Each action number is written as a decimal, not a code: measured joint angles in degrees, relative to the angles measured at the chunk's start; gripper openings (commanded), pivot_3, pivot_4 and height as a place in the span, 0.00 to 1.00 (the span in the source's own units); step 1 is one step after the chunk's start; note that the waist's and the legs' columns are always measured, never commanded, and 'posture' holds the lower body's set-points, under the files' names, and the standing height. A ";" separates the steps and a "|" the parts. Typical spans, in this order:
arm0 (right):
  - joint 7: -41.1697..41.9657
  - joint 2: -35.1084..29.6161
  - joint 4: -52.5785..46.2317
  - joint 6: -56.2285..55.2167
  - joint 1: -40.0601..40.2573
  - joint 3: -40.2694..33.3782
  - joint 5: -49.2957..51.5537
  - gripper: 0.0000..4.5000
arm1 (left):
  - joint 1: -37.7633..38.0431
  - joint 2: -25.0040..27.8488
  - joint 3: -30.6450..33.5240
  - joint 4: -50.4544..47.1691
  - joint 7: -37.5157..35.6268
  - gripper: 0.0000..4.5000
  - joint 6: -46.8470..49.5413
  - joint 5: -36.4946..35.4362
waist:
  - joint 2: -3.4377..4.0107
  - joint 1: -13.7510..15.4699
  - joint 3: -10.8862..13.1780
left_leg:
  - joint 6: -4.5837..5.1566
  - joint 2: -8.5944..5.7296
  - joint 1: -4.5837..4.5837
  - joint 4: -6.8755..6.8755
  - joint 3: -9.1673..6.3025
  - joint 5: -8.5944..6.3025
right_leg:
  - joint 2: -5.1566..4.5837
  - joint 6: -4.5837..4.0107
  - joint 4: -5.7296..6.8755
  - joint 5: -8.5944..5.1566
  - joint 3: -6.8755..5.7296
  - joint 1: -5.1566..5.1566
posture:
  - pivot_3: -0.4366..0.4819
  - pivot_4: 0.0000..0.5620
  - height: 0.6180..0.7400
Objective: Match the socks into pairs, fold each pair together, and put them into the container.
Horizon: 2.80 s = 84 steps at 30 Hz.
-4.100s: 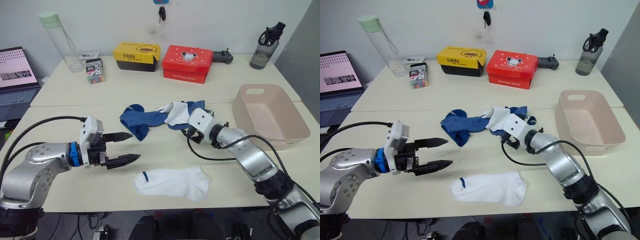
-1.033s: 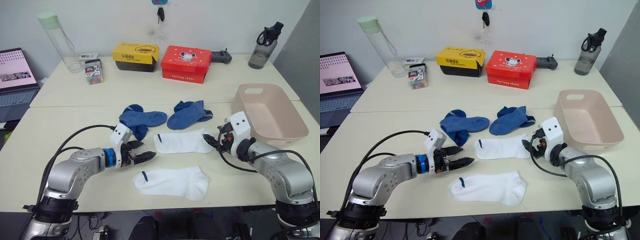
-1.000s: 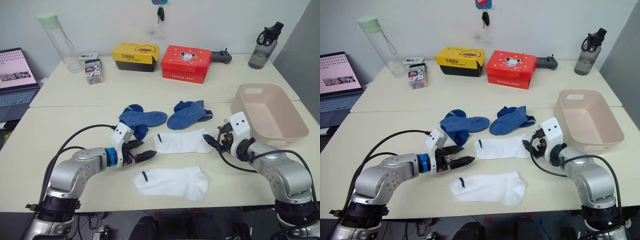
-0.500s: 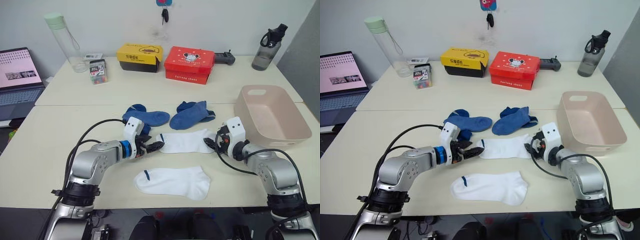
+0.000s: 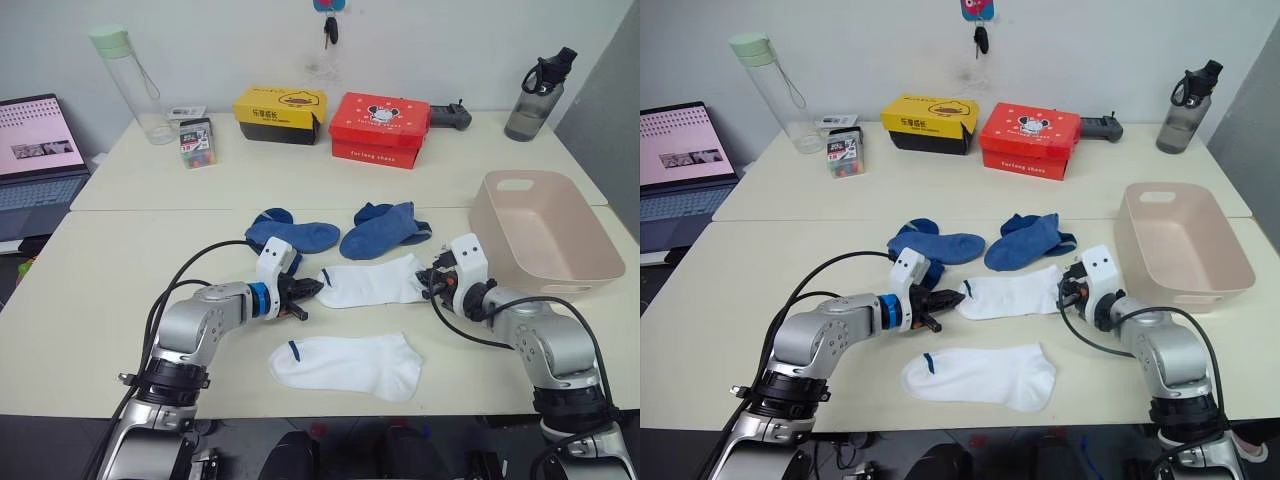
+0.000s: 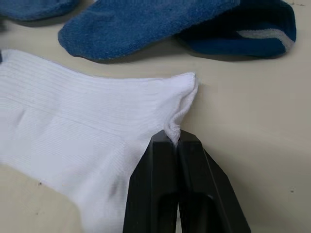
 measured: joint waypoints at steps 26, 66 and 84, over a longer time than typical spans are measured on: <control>-3.36 4.23 -34.80 33.25 11.96 -19.88 38.66 0.00 | 23.11 22.84 19.34 -24.18 -15.17 0.00 19.27 -28.39 | 0.01 -0.35 0.10 | 0.17 0.05 0.03 -0.18 -0.08 -0.10 | -0.04 0.00 -0.06 0.00 0.02 -0.06 | 0.48 0.27 1.00; -6.49 -5.33 -29.95 19.37 21.37 -6.73 33.84 0.00 | 28.21 18.35 9.17 -17.11 -14.55 0.00 -1.41 -15.40 | -0.02 -0.27 0.10 | 0.21 0.05 0.00 -0.19 -0.07 -0.11 | -0.04 0.00 -0.09 0.00 -0.01 -0.05 | 0.48 0.27 1.00; -5.28 -6.91 -30.43 12.17 18.89 -10.68 36.01 0.99 | 24.62 22.79 19.05 -18.68 -16.34 0.62 -2.36 -17.97 | -0.02 -0.29 0.11 | 0.17 0.04 0.01 -0.18 -0.06 -0.09 | -0.04 0.00 -0.11 0.00 -0.02 -0.05 | 0.48 0.27 1.00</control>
